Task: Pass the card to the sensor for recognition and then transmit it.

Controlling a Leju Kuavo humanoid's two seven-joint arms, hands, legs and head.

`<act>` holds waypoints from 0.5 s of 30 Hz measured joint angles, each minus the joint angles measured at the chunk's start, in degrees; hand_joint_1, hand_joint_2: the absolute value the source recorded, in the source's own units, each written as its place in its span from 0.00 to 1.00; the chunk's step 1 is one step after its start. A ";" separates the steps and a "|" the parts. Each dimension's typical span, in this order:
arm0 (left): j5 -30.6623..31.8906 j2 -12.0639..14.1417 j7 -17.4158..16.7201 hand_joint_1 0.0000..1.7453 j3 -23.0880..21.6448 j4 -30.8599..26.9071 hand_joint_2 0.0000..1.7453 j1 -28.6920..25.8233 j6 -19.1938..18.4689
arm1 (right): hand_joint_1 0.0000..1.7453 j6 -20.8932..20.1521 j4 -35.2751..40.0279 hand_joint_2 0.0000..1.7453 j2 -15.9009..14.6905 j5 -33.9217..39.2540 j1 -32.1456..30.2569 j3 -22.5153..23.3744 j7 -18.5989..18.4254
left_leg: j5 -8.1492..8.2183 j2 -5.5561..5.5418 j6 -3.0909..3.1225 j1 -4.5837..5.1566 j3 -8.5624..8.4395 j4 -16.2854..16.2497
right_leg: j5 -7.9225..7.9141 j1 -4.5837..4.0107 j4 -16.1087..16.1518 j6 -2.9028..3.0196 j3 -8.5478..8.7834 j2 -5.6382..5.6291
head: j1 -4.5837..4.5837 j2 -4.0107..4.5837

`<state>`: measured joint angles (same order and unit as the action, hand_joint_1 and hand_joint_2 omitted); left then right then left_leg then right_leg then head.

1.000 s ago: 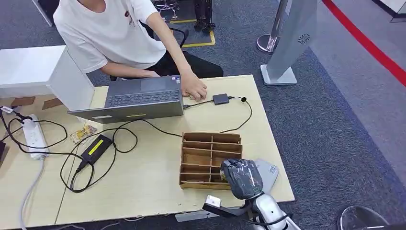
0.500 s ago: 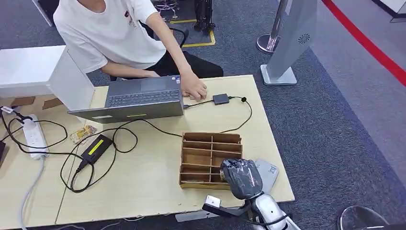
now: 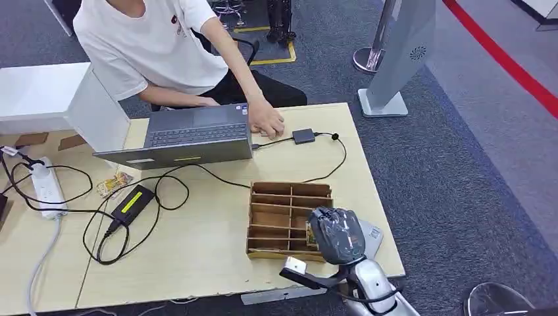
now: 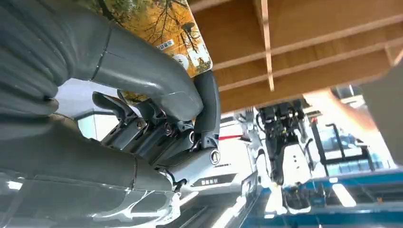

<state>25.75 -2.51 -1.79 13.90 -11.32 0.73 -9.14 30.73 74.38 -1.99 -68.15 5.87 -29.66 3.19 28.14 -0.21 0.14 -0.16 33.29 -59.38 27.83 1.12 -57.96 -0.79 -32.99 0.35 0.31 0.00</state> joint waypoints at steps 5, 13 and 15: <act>0.20 -0.02 0.00 0.00 0.00 -0.02 1.00 0.00 -0.02 | 1.00 0.92 1.09 1.00 0.00 0.00 0.82 0.83 0.00 | 0.00 0.00 0.00 0.00 0.00 0.00 | 0.00 0.00 0.00 0.00 0.00 -0.01 | 0.00 0.00; 0.57 -0.02 0.00 0.00 0.02 0.00 1.00 0.02 -0.04 | 1.00 2.03 2.14 1.00 0.00 -0.09 2.31 1.42 0.07 | 0.00 0.01 0.00 0.00 0.00 0.00 | 0.00 0.00 0.00 0.00 0.00 -0.01 | -0.02 -0.02; 0.66 -0.02 0.00 0.00 0.02 0.00 1.00 0.03 -0.09 | 1.00 2.10 2.21 1.00 0.00 -0.09 2.70 1.53 0.07 | 0.00 0.00 0.00 0.00 0.00 0.00 | 0.00 0.00 0.00 0.00 0.00 0.00 | 0.00 0.00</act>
<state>26.40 -2.54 -1.79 13.92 -11.32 0.76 -9.22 32.83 76.59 -1.99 -68.24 8.56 -28.13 3.26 28.14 -0.20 0.14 -0.16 33.29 -59.38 27.83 1.12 -57.96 -0.79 -32.99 0.35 0.31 0.00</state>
